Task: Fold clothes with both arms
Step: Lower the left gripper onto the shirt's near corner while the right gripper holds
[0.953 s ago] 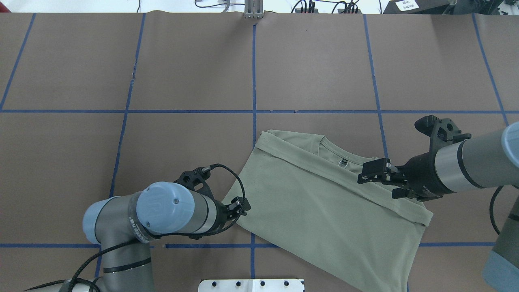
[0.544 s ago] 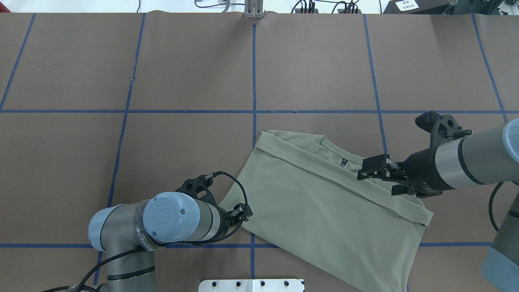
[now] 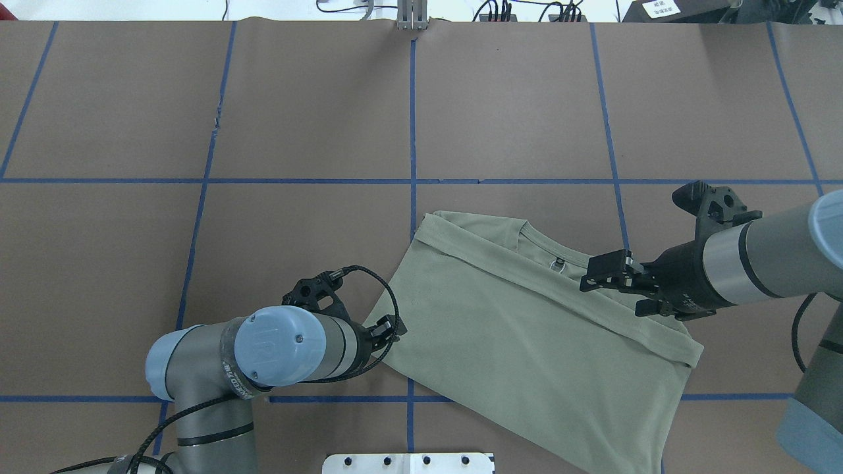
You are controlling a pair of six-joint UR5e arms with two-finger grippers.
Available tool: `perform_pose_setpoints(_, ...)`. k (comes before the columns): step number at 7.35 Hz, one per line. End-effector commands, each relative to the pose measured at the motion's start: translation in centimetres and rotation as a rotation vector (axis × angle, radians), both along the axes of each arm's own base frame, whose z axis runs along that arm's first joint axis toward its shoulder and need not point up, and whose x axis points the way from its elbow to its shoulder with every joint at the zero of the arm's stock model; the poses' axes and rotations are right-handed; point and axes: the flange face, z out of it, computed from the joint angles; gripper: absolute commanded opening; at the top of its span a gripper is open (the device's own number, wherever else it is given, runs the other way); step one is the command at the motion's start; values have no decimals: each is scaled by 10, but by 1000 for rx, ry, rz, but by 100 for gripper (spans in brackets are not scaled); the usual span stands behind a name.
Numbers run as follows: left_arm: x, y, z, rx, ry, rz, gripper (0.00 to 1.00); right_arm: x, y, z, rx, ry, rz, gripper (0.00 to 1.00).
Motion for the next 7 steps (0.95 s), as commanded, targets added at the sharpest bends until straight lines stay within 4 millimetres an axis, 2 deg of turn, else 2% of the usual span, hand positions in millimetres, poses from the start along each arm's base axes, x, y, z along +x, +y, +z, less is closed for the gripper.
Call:
perform_pose_setpoints(1,-1,-7,-2,7,4,-17,93,-2,-1,3,-4,5,-1,100)
perform_pose_setpoints(3,17,-11,1,0,-13,-15,91,-2,-2,5,-7,9,0,100)
perform_pose_setpoints(4,18,-11,0,-1,-13,-16,82,-2,-2,6,-8,10,0,100)
perform_pose_setpoints(5,17,-12,2,-1,-16,-16,69,-2,-2,5,-8,8,-2,100)
perform_pose_setpoints(7,15,-14,2,1,-18,-21,10,-1,-2,4,-8,6,-2,100)
